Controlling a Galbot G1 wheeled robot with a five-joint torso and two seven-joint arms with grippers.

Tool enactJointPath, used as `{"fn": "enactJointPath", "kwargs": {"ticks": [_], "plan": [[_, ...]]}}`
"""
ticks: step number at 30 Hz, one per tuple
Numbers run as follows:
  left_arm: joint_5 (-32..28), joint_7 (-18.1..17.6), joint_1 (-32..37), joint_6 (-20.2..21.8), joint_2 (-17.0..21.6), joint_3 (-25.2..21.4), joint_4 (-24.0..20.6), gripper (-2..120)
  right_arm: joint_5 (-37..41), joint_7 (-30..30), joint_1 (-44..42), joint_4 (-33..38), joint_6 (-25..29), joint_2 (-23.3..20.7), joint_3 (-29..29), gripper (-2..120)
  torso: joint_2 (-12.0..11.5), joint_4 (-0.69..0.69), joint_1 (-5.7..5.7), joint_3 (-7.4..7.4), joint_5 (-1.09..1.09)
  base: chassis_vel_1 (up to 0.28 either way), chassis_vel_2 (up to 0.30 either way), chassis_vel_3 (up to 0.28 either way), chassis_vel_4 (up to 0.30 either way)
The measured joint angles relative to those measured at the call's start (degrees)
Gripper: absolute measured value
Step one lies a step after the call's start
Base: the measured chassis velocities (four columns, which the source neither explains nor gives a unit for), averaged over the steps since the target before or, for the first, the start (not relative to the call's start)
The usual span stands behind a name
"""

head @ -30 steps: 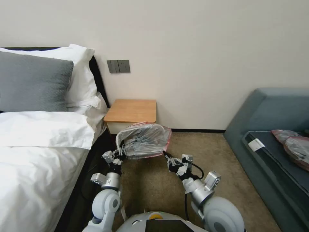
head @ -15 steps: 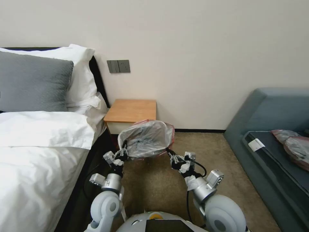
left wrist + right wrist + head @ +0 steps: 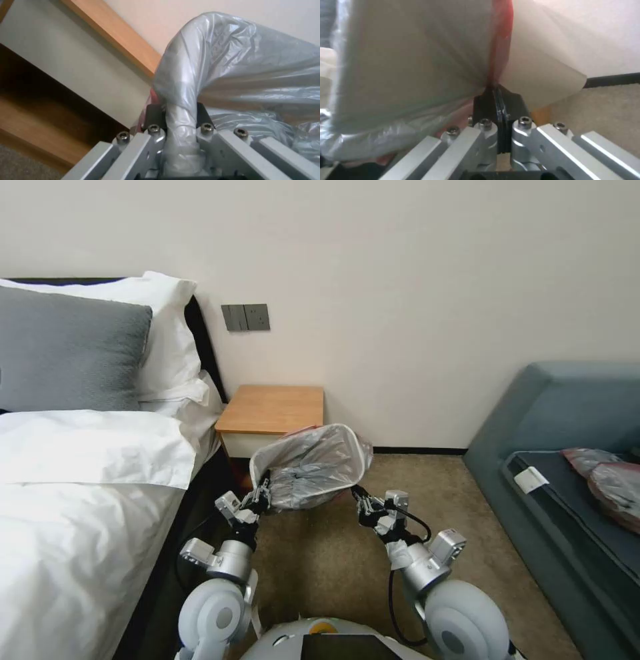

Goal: Pick up the garbage bag from the table and place it over the trash can.

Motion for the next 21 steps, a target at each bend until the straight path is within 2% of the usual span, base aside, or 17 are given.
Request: {"fn": "enactJointPath", "kwargs": {"ticks": [16, 18, 21], "plan": [[-1.9, -1.2, 0.6, 1.9, 0.3, 0.5, -2.3, 4, -3.4, -0.5, 0.6, -5.8, 1.2, 0.0, 0.7, 0, 0.0, 0.01, 0.00, 0.00, 0.01, 0.000, 0.000, 0.000, 0.000], [-1.2, -1.8, 0.5, 2.4, 0.2, 0.4, -2.1, 4, -6.0, -1.8, 0.1, -6.0, 1.1, 0.1, 0.8, 0, 0.0, 0.00, 0.00, 0.00, 0.00, 0.000, 0.000, 0.000, 0.000], [1.8, -4.0, 0.2, 4.0, 0.2, -0.2, -1.5, 4, -10.8, -3.0, -1.4, -5.9, 0.9, 0.1, 0.5, 7, 0.0, 0.00, 0.00, 0.00, 0.00, 0.000, 0.000, 0.000, 0.000]]}}
